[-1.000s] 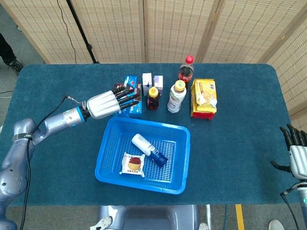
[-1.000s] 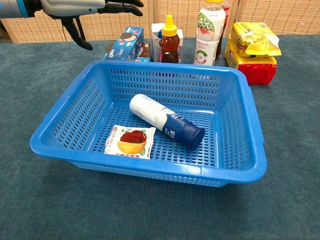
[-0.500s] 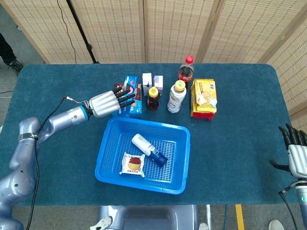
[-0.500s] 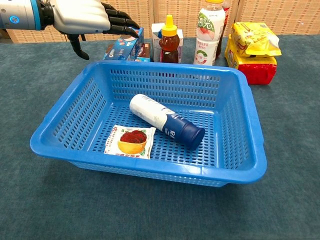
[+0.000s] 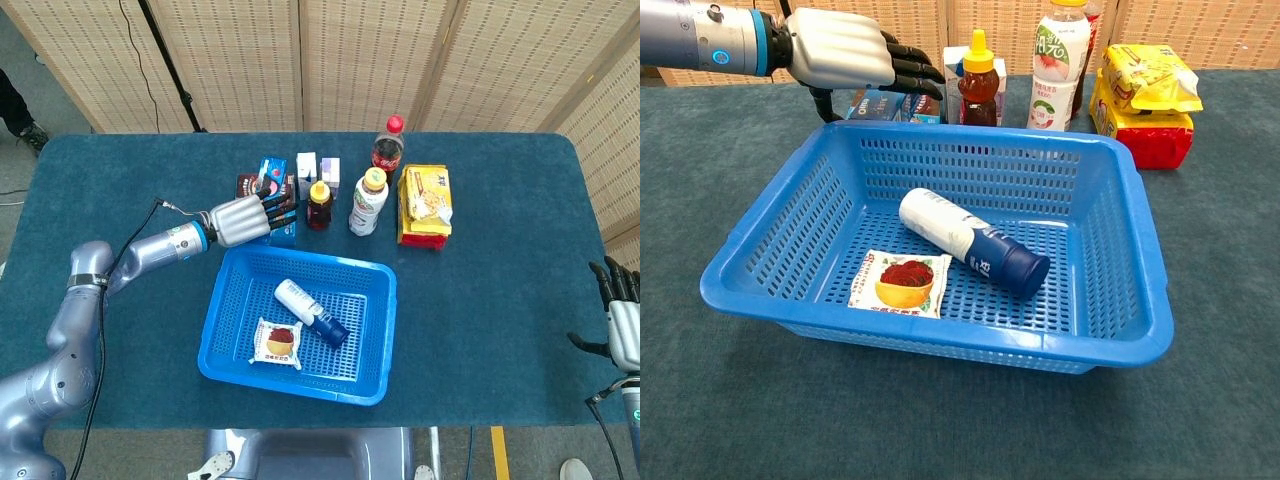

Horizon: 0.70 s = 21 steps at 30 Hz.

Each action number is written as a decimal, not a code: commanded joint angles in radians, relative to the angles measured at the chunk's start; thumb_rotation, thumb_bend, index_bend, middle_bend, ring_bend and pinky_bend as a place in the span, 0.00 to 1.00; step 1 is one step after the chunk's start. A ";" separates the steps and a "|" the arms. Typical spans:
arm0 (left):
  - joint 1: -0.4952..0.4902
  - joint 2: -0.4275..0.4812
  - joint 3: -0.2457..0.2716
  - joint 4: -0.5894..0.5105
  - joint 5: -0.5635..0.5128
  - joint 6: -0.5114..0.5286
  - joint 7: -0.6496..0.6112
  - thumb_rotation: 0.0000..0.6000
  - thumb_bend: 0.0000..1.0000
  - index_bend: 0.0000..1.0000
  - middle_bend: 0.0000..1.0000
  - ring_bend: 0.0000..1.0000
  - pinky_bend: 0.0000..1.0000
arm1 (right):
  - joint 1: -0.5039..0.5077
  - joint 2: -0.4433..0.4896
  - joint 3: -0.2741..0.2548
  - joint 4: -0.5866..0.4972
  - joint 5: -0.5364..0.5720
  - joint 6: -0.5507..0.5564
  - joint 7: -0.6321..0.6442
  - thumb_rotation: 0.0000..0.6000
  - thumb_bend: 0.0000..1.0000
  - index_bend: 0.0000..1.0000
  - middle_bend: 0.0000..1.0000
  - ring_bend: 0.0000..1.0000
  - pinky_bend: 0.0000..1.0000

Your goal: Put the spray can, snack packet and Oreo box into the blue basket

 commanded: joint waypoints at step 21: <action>0.038 -0.019 -0.010 0.025 -0.054 0.104 0.068 1.00 0.39 0.67 0.56 0.54 0.66 | -0.001 0.003 -0.003 -0.007 -0.013 0.003 0.008 1.00 0.00 0.00 0.00 0.00 0.00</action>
